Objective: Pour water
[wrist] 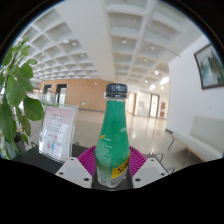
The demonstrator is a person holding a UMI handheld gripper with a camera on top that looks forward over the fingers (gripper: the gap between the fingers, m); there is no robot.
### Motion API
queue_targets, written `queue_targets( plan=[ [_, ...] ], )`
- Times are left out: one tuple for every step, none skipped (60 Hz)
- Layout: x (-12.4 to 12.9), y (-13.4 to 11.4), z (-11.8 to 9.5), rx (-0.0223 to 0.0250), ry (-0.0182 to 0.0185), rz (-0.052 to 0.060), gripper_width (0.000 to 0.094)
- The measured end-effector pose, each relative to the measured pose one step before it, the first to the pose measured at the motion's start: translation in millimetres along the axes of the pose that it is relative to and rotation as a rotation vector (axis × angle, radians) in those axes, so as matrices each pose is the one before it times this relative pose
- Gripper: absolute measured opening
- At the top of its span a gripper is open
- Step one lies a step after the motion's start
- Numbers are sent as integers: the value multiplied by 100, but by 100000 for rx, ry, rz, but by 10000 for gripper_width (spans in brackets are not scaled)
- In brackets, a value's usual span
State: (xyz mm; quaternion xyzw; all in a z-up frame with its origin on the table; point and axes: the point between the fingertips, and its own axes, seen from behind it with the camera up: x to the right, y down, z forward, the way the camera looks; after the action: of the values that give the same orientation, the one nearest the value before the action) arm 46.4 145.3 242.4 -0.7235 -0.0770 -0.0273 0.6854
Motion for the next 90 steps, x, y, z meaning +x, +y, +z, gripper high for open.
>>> queue_targets(
  plan=[
    [106,925,206,-1443,156,1761,400],
    [103,920,190,-1530,130,1425,400],
    [115,962,192,-1620,-11,1290,400],
    [127,878,142,-1484,-135,1007,399],
    [37,834,203,-1397,-298,691,400],
    [-743,874,232,-1556,-59,85,401],
    [1809,1021,103,-1532,123,-377,400],
    [45,732,147,-1208,384,-344,400],
    [15,667,176,-1055,204,-580,399],
    [17,583,103,-1048,-60,-699,399],
    [-89,582,137,-955,-174,-687,399],
    [-368,795,293,-833,9,-837,400],
    [747,913,161,-637,33,-248,400],
    [12,355,98,-682,-37,366,400],
    [-71,417,48,-733,-289,554,401],
    [-65,383,57,-671,-391,547,400],
    [-6,356,30,-567,-380,527,400],
    [-134,624,315,-408,-175,555,400],
    [-35,869,516,-340,13,467,400],
    [42,326,102,-397,-21,311,402],
    [94,335,74,-437,53,44,402],
    [90,339,86,-379,93,-16,401],
    [118,277,68,-321,90,132,402],
    [93,313,50,-356,103,185,402],
    [122,330,76,-459,6,122,401],
    [-1,557,394,-631,26,4,401],
    [-287,638,269,-642,56,270,403],
    [263,636,62,-397,228,249,407],
    [34,-811,74,4260,216,890,412],
    [116,299,-123,-258,139,576,408],
    [115,216,-101,-194,49,896,413],
    [-18,-548,-209,662,158,658,419],
    [69,54,-69,474,181,432,416],
    [12,-7,53,620,31,244,462],
    [-36,228,3,-620,-89,-20,463],
    [-29,-32,-9,323,-204,-166,482],
    [-9,-46,19,118,-41,-286,510],
    [-79,4,-114,-1103,143,-184,530],
    [-101,66,-58,-827,-145,-30,542],
    [-28,-20,-75,-541,-126,104,569],
    [-31,192,-140,-1362,-97,375,594],
    [-12,121,-194,-1223,27,437,616],
    [-6,112,-249,-1025,92,311,660],
    [75,21,-299,-759,417,196,695],
    [76,-44,-379,-407,589,152,806],
    [206,-51,-399,79,240,56,836],
    [-48,-172,-493,185,265,88,867],
    [18,-223,-501,369,759,153,870],
    [-139,-145,-548,-24,-94,-345,866],
    [-7,-152,-546,73,566,-163,852],
    [54,-35,-616,-502,773,-237,850],
    [-5,-39,-663,-457,561,-219,856],
    [-11,-126,-737,-362,301,-248,856],
    [21,-177,-972,-181,205,-318,858],
    [-100,-107,-745,58,172,-158,857],
    [-128,-136,-825,82,-31,-314,854],
    [-173,-152,-852,170,-198,-401,856],
    [-162,-178,-937,305,-187,-357,856],
    [-162,-170,-978,352,-46,-235,856],
    [-169,-174,-1025,153,-88,-322,857],
    [-190,-98,-1086,51,-143,-479,855],
    [-149,-155,-918,65,-41,-362,856],
    [-169,-61,-1294,61,-25,-320,859],
    [-207,-37,-1013,-102,-237,-273,859],
    [-239,-37,-1029,-211,-460,-235,858],
    [-256,-26,-1113,-121,-604,-40,859],
    [-248,-74,-1059,27,-594,246,857],
    [-206,-83,-1100,10,-424,435,857],
    [-231,-83,-1156,26,-233,518,857],
    [-107,2,-1025,95,-199,419,858],
    [-170,-110,-1137,41,-82,299,860],
    [-177,15,-1102,193,199,240,862],
    [-9,-81,-977,241,395,91,859],
    [57,-77,-977,184,649,81,860],
    [66,-21,-964,-18,682,15,860],
    [26,-2,-972,-85,611,-47,855],
    [13,20,-970,-52,511,-50,856],
    [118,65,-968,114,450,82,857],
    [14,-45,-829,134,523,290,855],
    [-36,86,-817,-80,508,253,857],
    [-27,15,-720,-177,279,217,858],
    [-47,34,-711,-124,188,129,858],
    [-41,39,-699,19,200,256,859],
    [-31,15,-669,62,203,405,858],
    [-37,44,-629,-3,155,416,857],
    [46,118,-719,-19,95,411,859],
    [-16,60,-549,-20,106,248,856],
    [22,85,-547,6,123,227,858],
    [13,116,-474,-120,297,181,856],
    [42,127,-450,-180,274,0,857]
  ],
)
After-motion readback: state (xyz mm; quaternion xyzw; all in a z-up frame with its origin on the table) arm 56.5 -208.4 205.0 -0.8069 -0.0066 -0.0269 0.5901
